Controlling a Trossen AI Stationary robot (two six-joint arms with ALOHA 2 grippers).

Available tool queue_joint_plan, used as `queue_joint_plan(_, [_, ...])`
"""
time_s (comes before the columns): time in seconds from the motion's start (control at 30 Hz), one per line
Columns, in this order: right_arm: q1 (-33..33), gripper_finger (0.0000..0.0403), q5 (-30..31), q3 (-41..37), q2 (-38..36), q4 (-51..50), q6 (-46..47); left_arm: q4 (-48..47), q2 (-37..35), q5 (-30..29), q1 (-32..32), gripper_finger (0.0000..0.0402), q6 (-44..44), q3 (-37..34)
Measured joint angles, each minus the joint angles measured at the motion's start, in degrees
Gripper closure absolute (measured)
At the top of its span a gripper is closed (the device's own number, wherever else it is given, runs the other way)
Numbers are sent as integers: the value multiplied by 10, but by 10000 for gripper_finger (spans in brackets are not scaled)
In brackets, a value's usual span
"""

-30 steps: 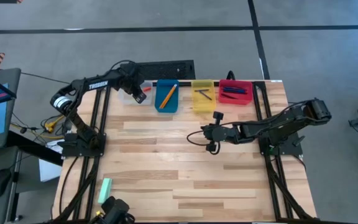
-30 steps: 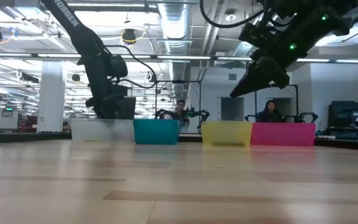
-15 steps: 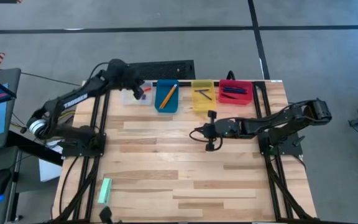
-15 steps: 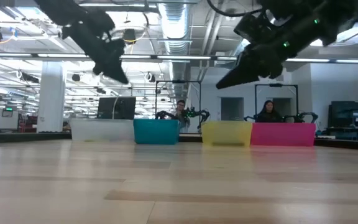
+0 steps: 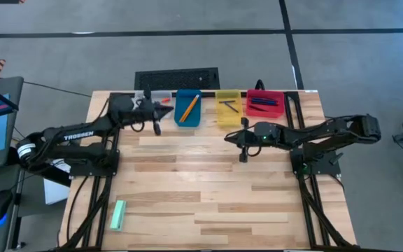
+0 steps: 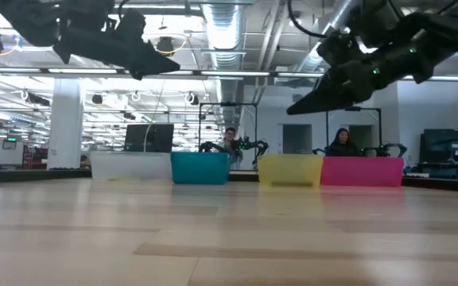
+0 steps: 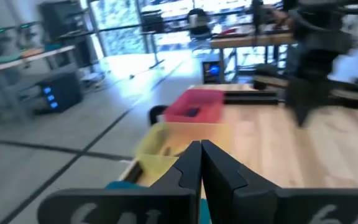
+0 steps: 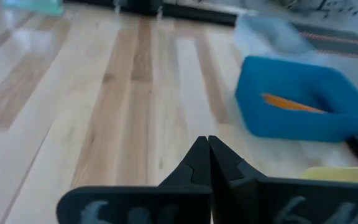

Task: Sort crayons/erasers/pens/pencils in bins
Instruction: Return to Home Position

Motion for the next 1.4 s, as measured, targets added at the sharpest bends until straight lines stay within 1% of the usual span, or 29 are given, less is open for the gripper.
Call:
queue_joint_plan(0.17, [-26,400,0,-50,-71,2,12,68,2,0,-49,401,12,-48])
queue_joint_plan(0.33, [-51,401,0,-113,-176,2,23,154,2,4,-88,401,9,-86])
queue_joint_plan(0.53, [-81,401,0,-175,-306,-10,32,209,2,7,-102,401,7,-115])
queue_joint_plan(0.67, [-94,401,0,-202,-389,-35,34,211,2,15,-103,401,-4,-122])
queue_joint_plan(0.77, [-100,401,7,-209,-444,-87,34,221,2,15,-108,401,-6,-129])
queue_joint_plan(0.9, [-107,401,8,-210,-516,-156,34,282,1,9,-114,401,-6,-162])
queue_joint_plan(1.0, [-111,401,9,-209,-568,-197,33,331,-6,-3,-114,401,-27,-193])
queue_joint_plan(1.07, [-112,401,14,-209,-604,-224,31,342,-14,-5,-114,401,-35,-209])
queue_joint_plan(1.27, [-112,401,33,-209,-717,-313,28,331,-72,-26,-114,401,-51,-252])
queue_joint_plan(1.37, [-112,401,44,-209,-725,-324,34,330,-120,-39,-114,401,-53,-273])
queue_joint_plan(1.4, [-111,401,50,-209,-725,-326,32,315,-138,-47,-114,402,-56,-274])
